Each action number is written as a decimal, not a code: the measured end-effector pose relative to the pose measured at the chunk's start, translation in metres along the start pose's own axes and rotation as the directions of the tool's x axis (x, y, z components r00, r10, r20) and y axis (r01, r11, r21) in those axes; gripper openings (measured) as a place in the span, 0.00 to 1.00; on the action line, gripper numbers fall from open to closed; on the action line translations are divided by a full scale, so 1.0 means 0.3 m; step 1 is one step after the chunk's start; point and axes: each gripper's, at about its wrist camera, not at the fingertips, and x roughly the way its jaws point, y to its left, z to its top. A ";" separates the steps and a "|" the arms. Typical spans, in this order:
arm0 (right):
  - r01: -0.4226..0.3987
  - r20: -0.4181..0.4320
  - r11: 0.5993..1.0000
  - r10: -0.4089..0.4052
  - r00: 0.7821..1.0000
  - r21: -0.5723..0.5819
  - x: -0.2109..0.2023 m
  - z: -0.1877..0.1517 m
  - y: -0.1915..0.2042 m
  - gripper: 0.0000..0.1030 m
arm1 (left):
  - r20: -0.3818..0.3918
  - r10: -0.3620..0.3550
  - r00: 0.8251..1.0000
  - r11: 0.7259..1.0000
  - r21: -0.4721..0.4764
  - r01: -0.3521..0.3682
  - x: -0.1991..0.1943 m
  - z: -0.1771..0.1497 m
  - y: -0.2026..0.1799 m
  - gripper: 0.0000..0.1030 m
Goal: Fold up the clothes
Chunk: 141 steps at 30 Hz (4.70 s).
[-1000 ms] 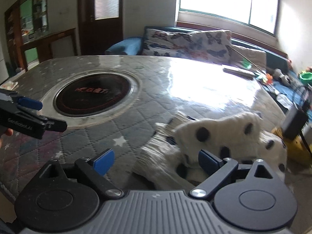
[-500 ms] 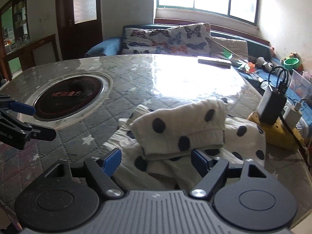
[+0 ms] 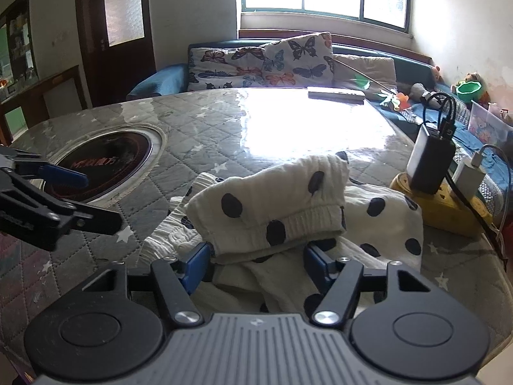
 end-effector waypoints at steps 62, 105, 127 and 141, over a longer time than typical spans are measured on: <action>-0.439 -0.105 0.873 0.426 0.899 -0.213 0.192 0.187 0.516 0.71 | -0.028 0.203 0.979 0.933 -0.297 -0.202 -0.258 -0.286 0.412 0.19; -0.013 0.054 0.949 0.032 0.998 -0.314 0.253 0.433 0.289 0.32 | -0.031 0.213 0.977 0.943 -0.254 -0.214 -0.205 -0.289 0.402 0.27; -0.350 -0.135 0.766 0.331 0.934 -0.539 0.210 0.214 0.616 0.13 | -0.028 0.211 0.977 0.938 -0.275 -0.210 -0.209 -0.295 0.415 0.31; -0.078 0.105 0.954 0.113 0.988 -0.290 0.103 0.324 0.270 0.08 | -0.024 0.201 0.979 0.938 -0.285 -0.199 -0.212 -0.301 0.426 0.35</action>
